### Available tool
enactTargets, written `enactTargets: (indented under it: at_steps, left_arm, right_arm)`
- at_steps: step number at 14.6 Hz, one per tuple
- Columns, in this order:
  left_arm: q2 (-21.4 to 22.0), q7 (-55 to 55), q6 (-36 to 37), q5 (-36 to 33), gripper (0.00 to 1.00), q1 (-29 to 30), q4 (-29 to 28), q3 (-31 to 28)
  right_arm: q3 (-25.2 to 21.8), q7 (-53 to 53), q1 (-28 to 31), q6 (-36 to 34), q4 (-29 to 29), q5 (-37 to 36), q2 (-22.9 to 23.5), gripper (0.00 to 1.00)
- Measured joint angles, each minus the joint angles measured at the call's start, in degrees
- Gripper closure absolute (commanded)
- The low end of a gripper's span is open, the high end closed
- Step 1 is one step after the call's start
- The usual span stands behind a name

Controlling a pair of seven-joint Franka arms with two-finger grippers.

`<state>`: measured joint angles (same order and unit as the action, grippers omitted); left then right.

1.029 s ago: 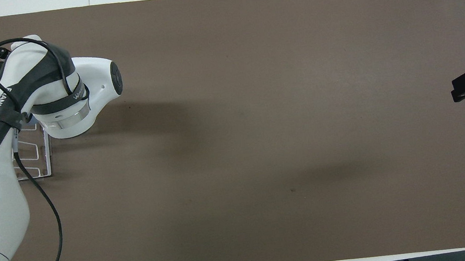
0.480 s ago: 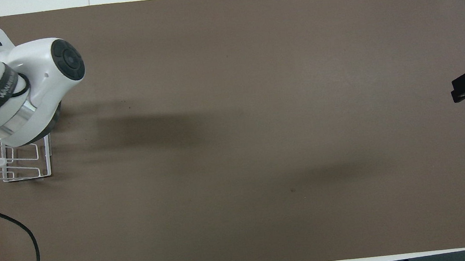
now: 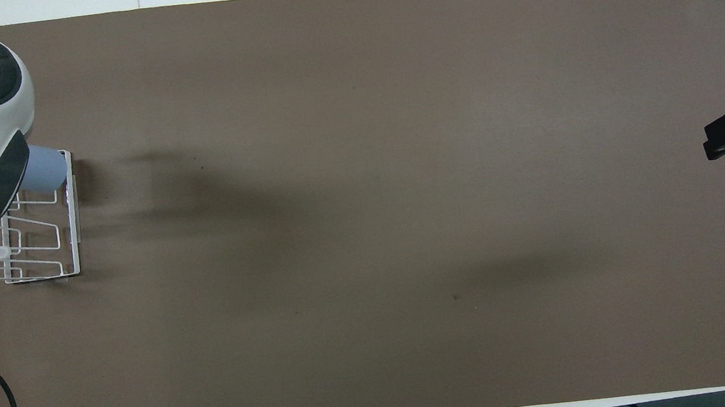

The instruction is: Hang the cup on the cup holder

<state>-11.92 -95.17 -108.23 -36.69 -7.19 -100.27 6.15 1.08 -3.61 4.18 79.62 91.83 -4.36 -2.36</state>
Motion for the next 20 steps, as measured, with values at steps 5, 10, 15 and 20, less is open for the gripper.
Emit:
enactTargets:
  at_steps: [5,10,15,20]
  left_arm:
    - [2.9,6.8,2.3,12.9,0.0,0.0,-0.1,0.3]
    - [9.9,30.3,11.2,21.9,0.0,0.3,-0.6,0.0]
    - [12.3,66.0,18.6,26.2,0.0,5.5,-0.6,-0.3]
    - [12.2,90.3,20.5,31.9,0.0,11.1,3.2,-0.6]
  right_arm:
    - [0.0,0.0,0.0,0.0,0.0,0.0,0.0,0.0]
    - [0.0,0.0,0.0,0.0,0.0,0.0,0.0,0.0]
    - [0.0,0.0,0.0,0.0,0.0,0.0,0.0,0.0]
    - [0.0,0.0,0.0,0.0,0.1,0.0,0.0,0.0]
